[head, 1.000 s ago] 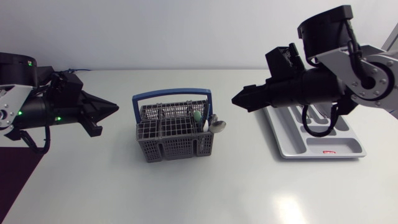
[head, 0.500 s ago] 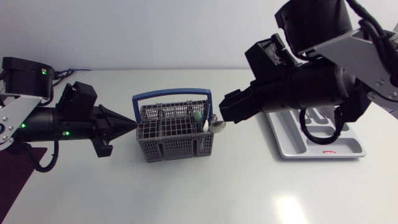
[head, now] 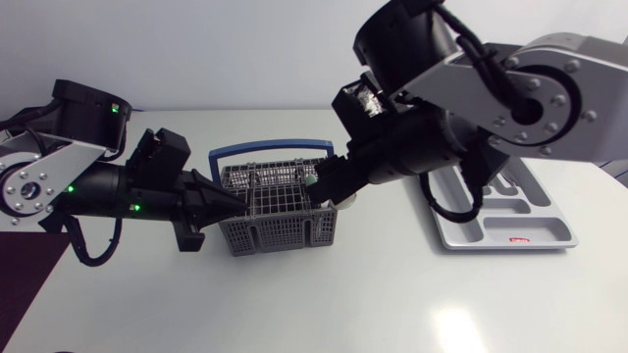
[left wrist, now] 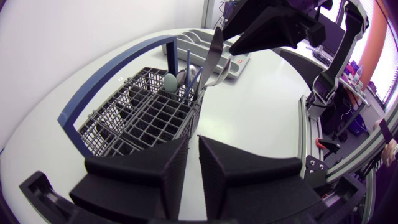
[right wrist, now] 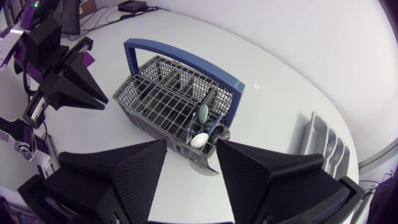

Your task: Unload the cutlery basket into the drawer organizer.

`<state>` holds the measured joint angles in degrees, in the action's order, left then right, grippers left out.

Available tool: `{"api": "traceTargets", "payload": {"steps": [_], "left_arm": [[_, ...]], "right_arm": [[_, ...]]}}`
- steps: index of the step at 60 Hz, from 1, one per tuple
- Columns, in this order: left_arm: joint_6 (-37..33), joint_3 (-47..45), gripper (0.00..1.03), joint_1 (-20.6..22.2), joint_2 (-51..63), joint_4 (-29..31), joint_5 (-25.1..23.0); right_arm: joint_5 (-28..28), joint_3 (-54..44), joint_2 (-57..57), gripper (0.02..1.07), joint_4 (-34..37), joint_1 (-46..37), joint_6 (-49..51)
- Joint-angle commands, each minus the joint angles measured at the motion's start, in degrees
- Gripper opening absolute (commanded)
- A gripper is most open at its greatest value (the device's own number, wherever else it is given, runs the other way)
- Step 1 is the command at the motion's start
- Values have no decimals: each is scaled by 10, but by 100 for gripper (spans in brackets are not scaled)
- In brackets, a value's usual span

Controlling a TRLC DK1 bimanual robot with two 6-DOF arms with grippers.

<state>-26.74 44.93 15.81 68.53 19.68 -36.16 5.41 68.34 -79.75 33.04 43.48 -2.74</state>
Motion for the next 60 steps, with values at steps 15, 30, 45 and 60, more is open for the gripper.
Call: {"api": "traceTargets", "payload": {"steps": [15, 30, 45, 60], "left_arm": [[12, 29, 15, 16, 32, 2, -9], [14, 36, 15, 27, 42, -1, -10], [16, 35, 15, 37, 51, -9, -10], [16, 36, 15, 42, 62, -16, -10]], "right_arm": [[35, 45, -72, 46, 2, 10, -20], [49, 48, -94, 24, -6, 12, -21], [49, 46, -96, 16, -24, 14, -18], [49, 37, -86, 12, -42, 19, -2]]}}
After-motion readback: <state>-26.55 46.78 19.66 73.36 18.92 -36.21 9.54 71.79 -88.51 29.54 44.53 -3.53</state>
